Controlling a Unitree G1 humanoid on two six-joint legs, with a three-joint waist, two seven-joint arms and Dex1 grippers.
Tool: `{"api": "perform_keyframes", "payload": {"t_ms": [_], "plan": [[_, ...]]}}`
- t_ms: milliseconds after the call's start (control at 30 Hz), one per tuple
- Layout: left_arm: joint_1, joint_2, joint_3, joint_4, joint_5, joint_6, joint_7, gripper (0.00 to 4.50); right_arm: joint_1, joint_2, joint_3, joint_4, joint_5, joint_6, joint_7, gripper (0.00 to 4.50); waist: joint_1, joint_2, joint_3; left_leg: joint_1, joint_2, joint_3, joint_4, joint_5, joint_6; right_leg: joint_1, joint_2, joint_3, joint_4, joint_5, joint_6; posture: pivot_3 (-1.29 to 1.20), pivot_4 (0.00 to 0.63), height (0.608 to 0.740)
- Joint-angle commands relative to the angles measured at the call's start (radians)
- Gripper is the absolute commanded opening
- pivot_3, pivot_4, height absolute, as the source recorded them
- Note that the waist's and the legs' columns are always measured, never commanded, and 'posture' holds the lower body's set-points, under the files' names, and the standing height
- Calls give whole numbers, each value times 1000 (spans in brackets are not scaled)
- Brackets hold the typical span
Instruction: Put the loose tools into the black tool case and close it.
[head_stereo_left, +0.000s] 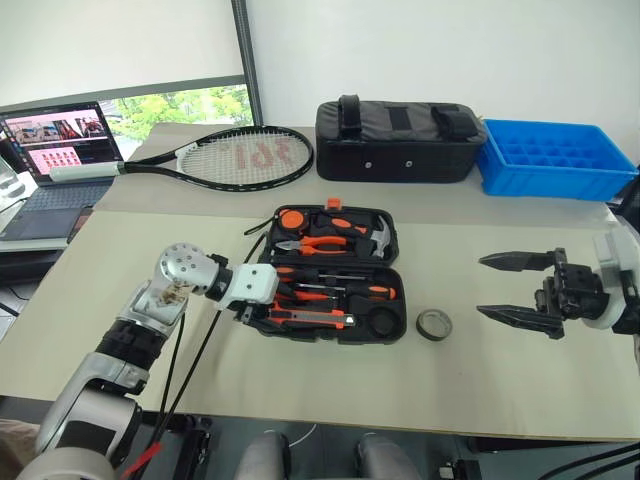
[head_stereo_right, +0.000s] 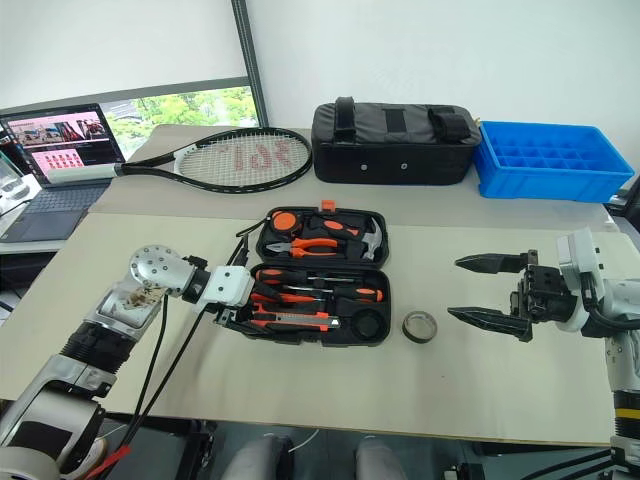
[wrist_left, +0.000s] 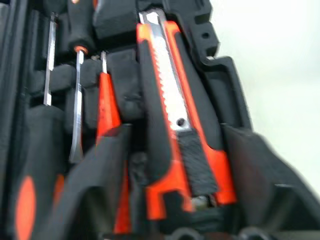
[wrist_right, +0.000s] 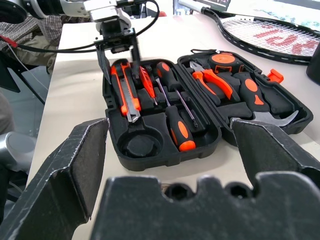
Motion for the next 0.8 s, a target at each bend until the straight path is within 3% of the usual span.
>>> {"api": "perform_keyframes", "payload": {"t_ms": [33,233,333,533,567,667,800], "plan": [[-11,-19,28,-5,-13,-10,29,4479,3,-11,-37,-27,29,-1,-2,4500,0,0,0,0,0,0,0,0,0,0,0,0,0,0,0,0,150,708],[-17,-36,144,-95,-204,143,16,4479,-4,-6,-30,-16,27,-12,-6,4500,0,0,0,-1,0,0,1,0,0,0,0,0,1,0,0,0,150,708],[-10,-38,146,-106,-219,180,3,3787,-10,0,-23,-13,26,-14,-9,4500,1,0,0,0,0,0,1,0,0,0,0,-1,1,0,0,0,150,708],[25,-58,84,-71,-174,136,-34,1576,-14,8,-16,-23,27,-10,-16,4500,2,0,0,0,0,0,1,0,0,0,0,-1,1,0,0,0,150,708],[27,-67,72,-44,-157,112,-35,1038,-12,8,-15,-26,28,-8,-15,4500,2,0,0,0,0,0,1,0,0,0,0,-1,1,0,0,0,150,708],[14,-98,49,51,-118,44,-32,197,-11,7,-13,-29,29,-6,-14,4500,2,0,0,0,0,0,1,0,0,0,0,0,1,0,0,0,150,708],[-34,-126,31,190,-63,-41,-39,94,-12,6,-10,-38,31,-1,-17,4500,2,0,0,0,0,0,1,0,0,0,1,0,1,0,0,0,150,708]]}}
